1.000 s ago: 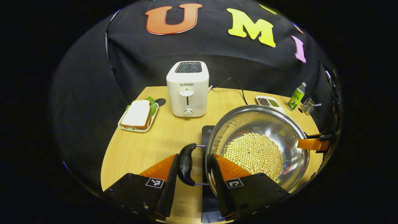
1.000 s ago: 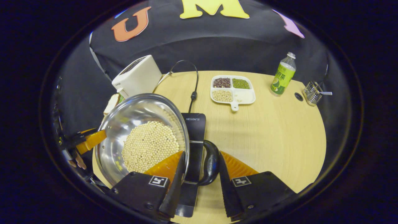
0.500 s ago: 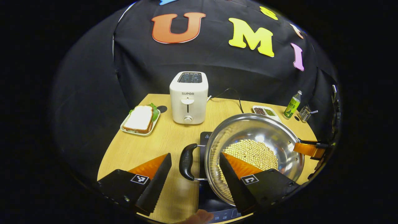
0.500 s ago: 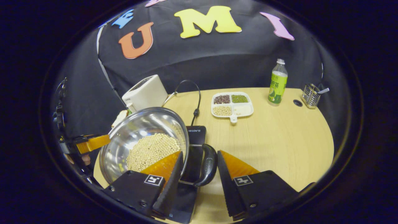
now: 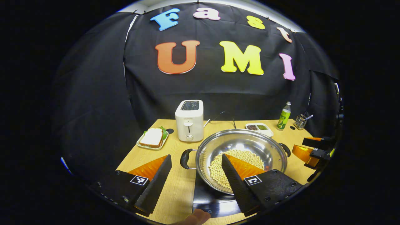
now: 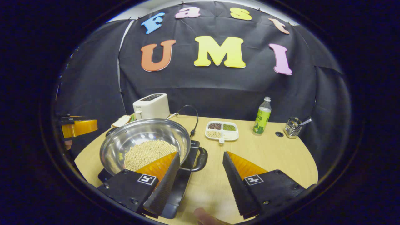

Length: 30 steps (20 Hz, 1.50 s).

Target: First push the handle of the pot to place it horizontally, then grasp the pot with both hands and set it on the induction cooktop.

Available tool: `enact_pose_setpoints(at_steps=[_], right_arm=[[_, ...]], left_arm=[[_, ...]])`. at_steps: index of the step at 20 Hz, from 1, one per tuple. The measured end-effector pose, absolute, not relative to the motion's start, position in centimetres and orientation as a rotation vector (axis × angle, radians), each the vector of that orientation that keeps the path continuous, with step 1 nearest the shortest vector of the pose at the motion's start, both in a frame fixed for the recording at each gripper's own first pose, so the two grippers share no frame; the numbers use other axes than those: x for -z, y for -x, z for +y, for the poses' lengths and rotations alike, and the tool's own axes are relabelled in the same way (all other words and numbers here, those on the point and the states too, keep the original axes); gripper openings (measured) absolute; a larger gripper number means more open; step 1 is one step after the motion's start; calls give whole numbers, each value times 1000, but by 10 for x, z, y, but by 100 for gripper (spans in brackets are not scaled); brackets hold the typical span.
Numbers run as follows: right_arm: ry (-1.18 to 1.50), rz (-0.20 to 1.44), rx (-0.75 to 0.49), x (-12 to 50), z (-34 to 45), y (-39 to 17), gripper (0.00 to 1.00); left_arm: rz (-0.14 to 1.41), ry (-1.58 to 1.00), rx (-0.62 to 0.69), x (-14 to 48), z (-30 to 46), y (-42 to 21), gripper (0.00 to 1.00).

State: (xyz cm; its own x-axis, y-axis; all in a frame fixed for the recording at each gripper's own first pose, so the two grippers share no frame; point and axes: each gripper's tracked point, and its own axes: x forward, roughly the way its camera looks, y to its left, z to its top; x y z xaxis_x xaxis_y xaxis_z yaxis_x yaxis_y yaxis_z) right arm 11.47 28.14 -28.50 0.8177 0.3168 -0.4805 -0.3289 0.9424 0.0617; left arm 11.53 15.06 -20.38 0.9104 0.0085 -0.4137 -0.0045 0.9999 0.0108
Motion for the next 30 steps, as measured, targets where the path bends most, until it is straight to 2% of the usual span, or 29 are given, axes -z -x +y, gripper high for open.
enact_pose_setpoints(at_steps=[8, 10, 13, 19, 24, 29, 30], right_arm=[[-83, 377, -307, 220, 199, -52, 87], [-104, 327, -289, 196, 174, -43, 98], [-134, 276, -273, 165, 147, -24, 96], [-66, 150, -242, 119, 104, 17, 96], [-86, 111, -224, 97, 77, 61, 96], [-77, 46, -164, 81, 53, 81, 95], [-75, 45, -165, 81, 53, 86, 99]], left_arm=[[276, 22, 31, 140, 97, -59, 95], [218, 33, 49, 117, 79, -45, 94], [154, 20, 53, 91, 62, -22, 95], [96, 63, 38, 64, 38, 26, 94], [44, 101, 25, 49, 36, 65, 95], [14, 86, -55, 50, 54, 102, 95], [-5, 88, -70, 49, 55, 108, 95]])
